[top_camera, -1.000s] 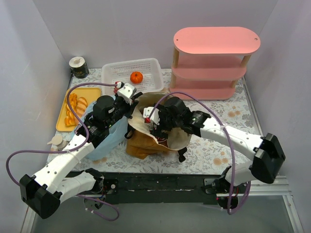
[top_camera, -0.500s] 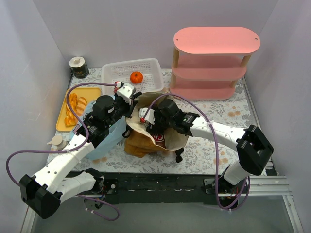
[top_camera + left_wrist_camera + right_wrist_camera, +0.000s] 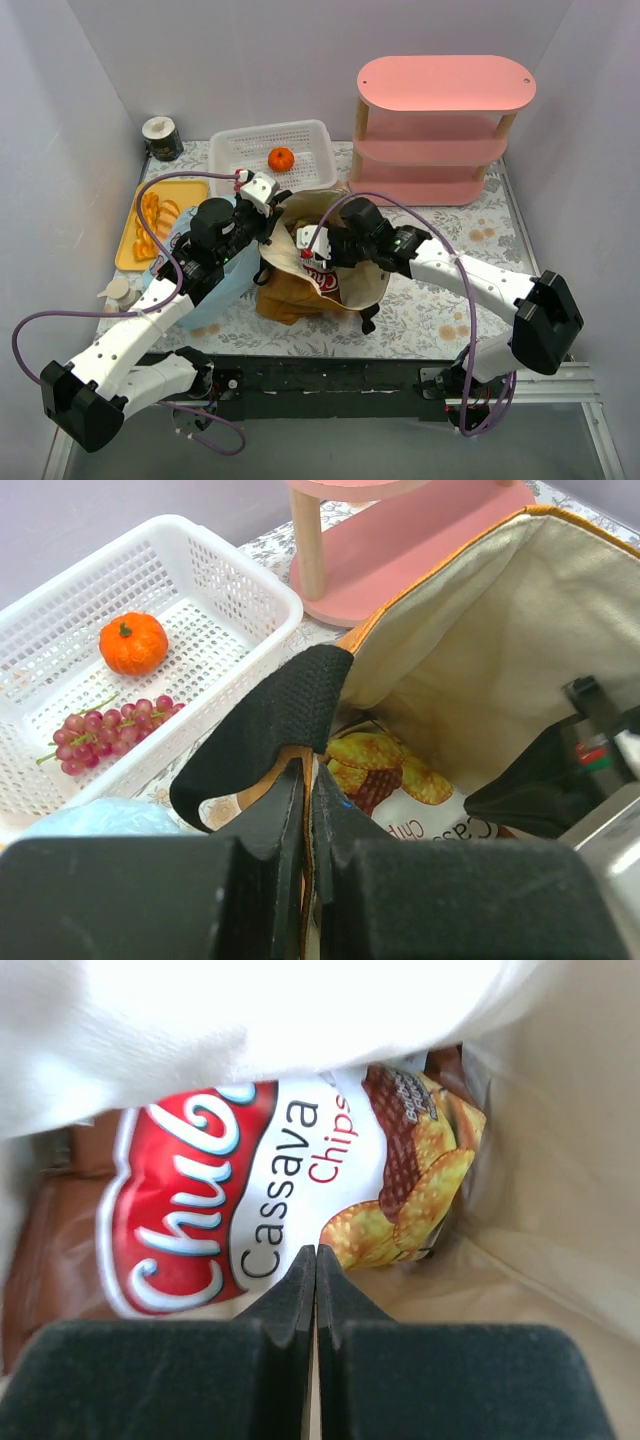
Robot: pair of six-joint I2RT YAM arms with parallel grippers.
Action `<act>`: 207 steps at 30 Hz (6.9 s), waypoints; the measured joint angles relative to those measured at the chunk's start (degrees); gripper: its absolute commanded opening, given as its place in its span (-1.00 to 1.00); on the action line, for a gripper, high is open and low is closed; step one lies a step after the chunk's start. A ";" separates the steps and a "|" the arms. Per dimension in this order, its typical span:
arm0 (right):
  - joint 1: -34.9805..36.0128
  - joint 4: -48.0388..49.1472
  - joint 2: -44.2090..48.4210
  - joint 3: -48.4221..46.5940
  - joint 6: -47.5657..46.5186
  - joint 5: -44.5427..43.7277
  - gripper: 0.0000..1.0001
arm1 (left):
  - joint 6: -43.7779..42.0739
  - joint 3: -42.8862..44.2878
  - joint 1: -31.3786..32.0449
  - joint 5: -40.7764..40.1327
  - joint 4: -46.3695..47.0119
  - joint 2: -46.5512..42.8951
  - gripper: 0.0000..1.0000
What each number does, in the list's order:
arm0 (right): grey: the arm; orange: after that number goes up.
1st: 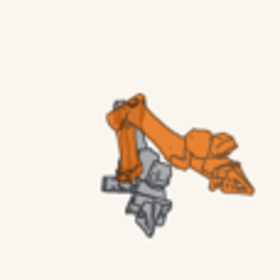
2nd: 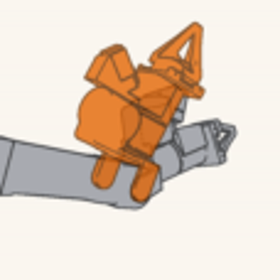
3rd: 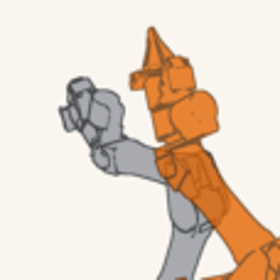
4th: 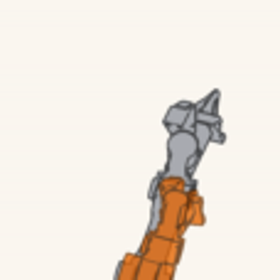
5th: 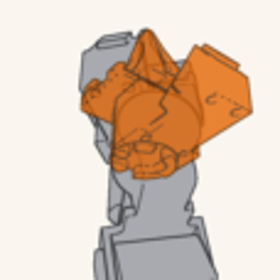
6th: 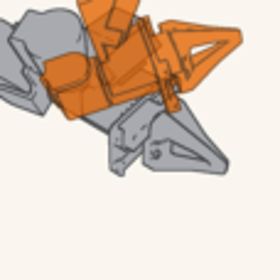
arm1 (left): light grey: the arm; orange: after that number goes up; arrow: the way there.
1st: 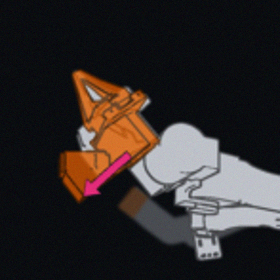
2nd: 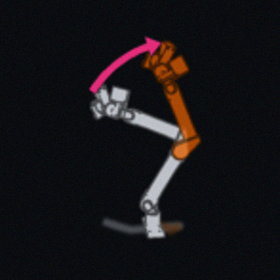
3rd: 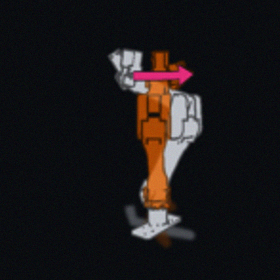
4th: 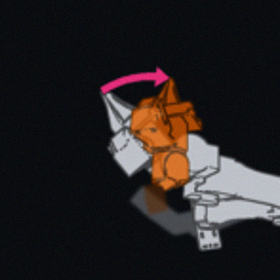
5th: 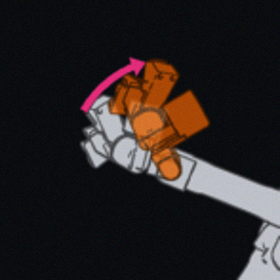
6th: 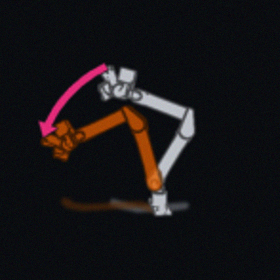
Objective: Untie the knot of the grocery bags and take out the mixed food
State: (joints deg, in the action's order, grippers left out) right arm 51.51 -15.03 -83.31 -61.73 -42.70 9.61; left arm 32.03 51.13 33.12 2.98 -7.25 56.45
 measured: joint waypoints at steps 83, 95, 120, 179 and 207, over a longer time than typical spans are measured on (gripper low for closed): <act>-0.55 24.02 -20.41 -1.88 11.82 -1.03 0.15 | 2.03 -1.57 -1.77 2.51 -0.39 -0.50 -1.00; -0.15 18.95 -10.80 2.34 8.04 -0.83 -0.97 | 2.25 -2.05 -2.25 2.80 -0.31 -0.87 -1.00; -3.98 -12.79 13.33 -13.31 5.25 13.29 -0.97 | 2.95 -2.91 -2.29 5.09 0.46 -0.85 -0.75; -2.73 -55.95 -12.66 -39.67 -29.35 21.49 -0.97 | 3.32 -6.64 -2.29 5.70 0.50 -2.51 -0.42; -5.38 6.69 15.69 -28.48 -8.57 0.20 -0.97 | 4.74 -7.69 -2.47 4.57 1.25 -1.38 -0.42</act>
State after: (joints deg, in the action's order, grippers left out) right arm 46.13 -8.34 -67.61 -90.21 -51.27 9.80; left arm 36.77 43.44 30.65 7.55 -6.00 55.07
